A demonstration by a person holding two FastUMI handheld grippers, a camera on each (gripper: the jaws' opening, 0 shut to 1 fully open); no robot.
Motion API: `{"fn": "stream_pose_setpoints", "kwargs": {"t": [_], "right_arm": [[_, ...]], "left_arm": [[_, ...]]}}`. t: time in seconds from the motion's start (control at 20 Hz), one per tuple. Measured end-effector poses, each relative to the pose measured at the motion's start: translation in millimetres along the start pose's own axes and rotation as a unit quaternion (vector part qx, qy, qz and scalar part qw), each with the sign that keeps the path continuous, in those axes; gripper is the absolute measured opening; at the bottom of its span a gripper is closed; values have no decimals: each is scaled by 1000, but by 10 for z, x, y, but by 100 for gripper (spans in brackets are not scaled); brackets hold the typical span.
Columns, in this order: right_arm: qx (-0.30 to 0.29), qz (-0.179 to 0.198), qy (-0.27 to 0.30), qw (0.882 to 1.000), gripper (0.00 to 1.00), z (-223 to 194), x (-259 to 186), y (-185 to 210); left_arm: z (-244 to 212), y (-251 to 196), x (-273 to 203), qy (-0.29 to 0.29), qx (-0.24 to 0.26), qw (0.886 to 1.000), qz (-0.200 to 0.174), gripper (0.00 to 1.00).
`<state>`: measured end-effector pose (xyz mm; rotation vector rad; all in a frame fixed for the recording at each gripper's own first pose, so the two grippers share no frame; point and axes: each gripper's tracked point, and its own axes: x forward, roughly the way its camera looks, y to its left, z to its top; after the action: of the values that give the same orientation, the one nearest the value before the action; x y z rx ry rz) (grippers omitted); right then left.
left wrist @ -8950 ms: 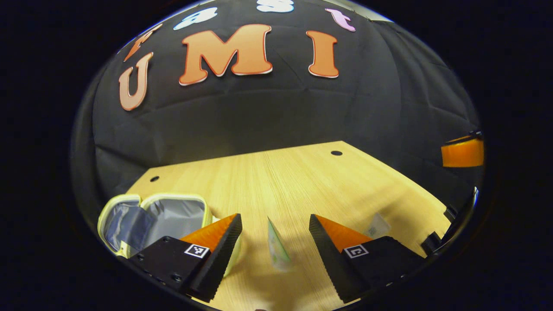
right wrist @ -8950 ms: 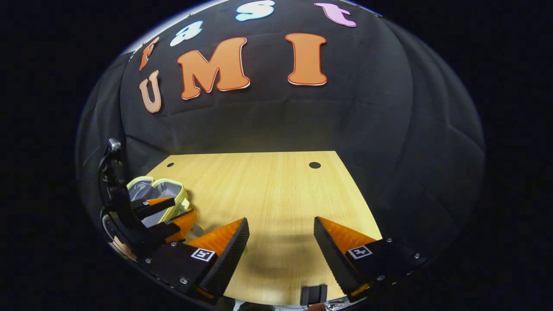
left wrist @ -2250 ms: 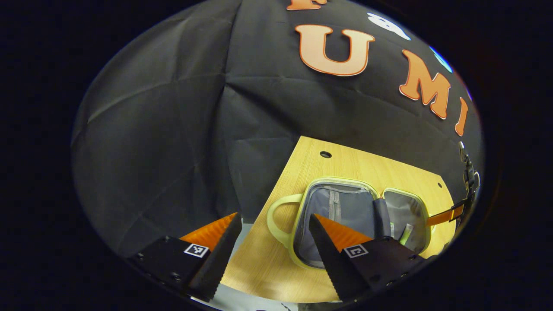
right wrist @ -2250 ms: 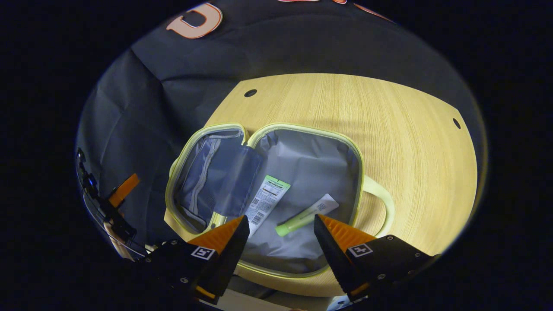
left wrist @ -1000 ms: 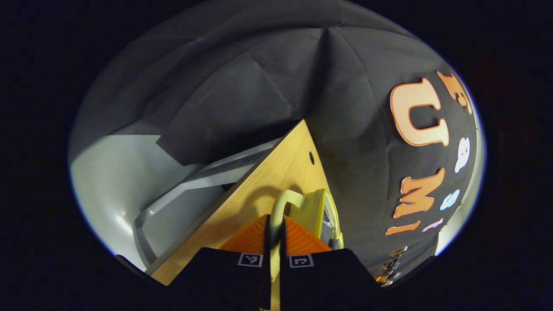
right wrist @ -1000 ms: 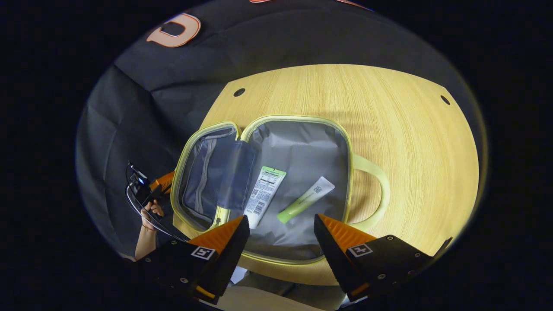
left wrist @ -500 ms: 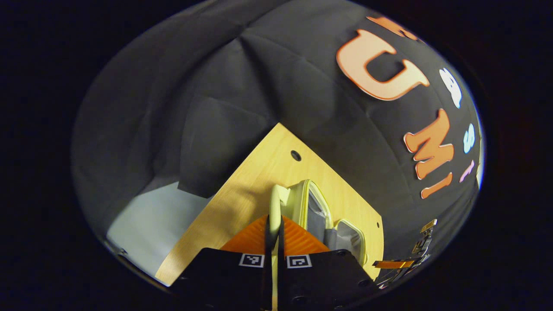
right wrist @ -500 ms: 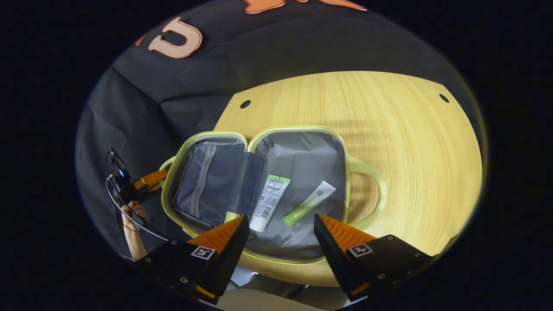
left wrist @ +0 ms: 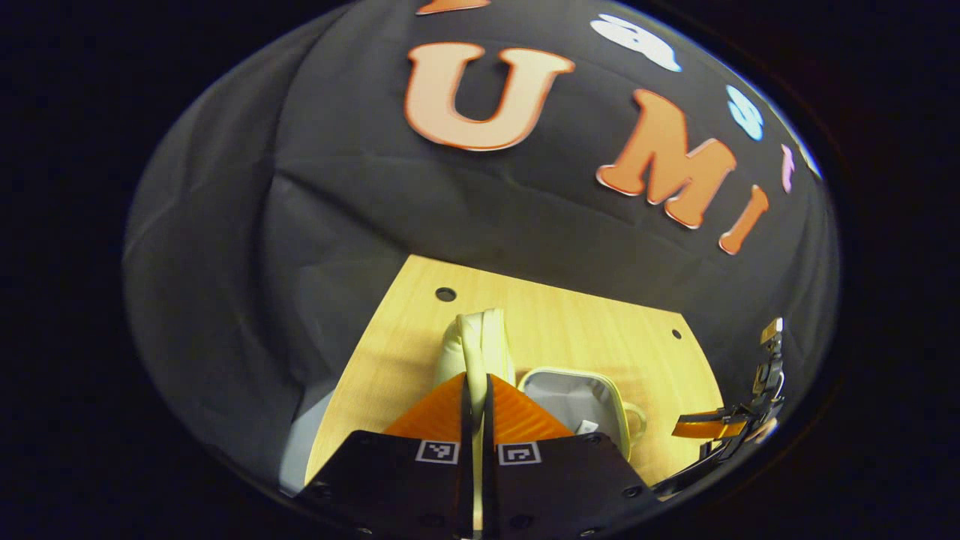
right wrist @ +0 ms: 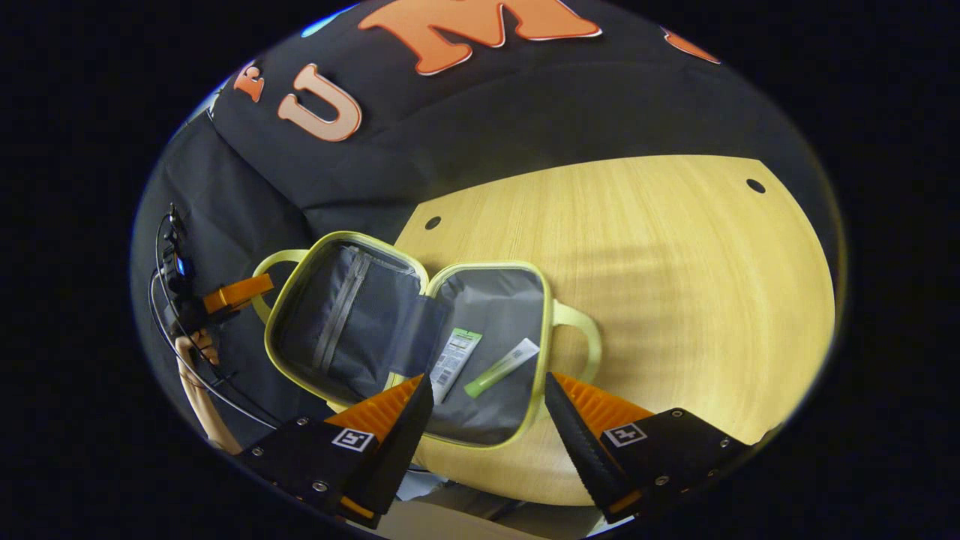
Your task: First open the suitcase, pack the skin care products into it, and then close the suitcase.
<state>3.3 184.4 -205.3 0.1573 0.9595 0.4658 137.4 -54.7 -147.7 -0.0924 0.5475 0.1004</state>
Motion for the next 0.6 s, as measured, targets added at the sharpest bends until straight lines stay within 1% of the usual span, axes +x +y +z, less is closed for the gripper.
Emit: {"fn": "stream_pose_setpoints", "kwargs": {"t": [0.15, 0.2, 0.25, 0.35, 0.5, 0.6], "right_arm": [[12, 8, -20, 1000, 96, 105, -286, -322], [15, 8, -27, 1000, 95, 136, -382, -448], [18, 6, -33, 999, 95, 153, -470, -582], [24, 0, -42, 999, 95, 161, -702, -857], [40, -13, -52, 998, 95, 134, -950, -1254], [55, -18, -56, 997, 95, 91, -1077, -1458]], "left_arm": [[87, -714, -34, 0, 28, 999, -22, 5], [67, -939, 1, 3, 37, 999, -30, 3], [19, -1143, 36, 9, 42, 998, -35, 7], [-73, -1528, 143, 19, 52, 997, -46, 5], [-227, -2029, 332, 40, 45, 995, -78, 4], [-376, -2366, 441, 59, 29, 992, -105, 5]]}}
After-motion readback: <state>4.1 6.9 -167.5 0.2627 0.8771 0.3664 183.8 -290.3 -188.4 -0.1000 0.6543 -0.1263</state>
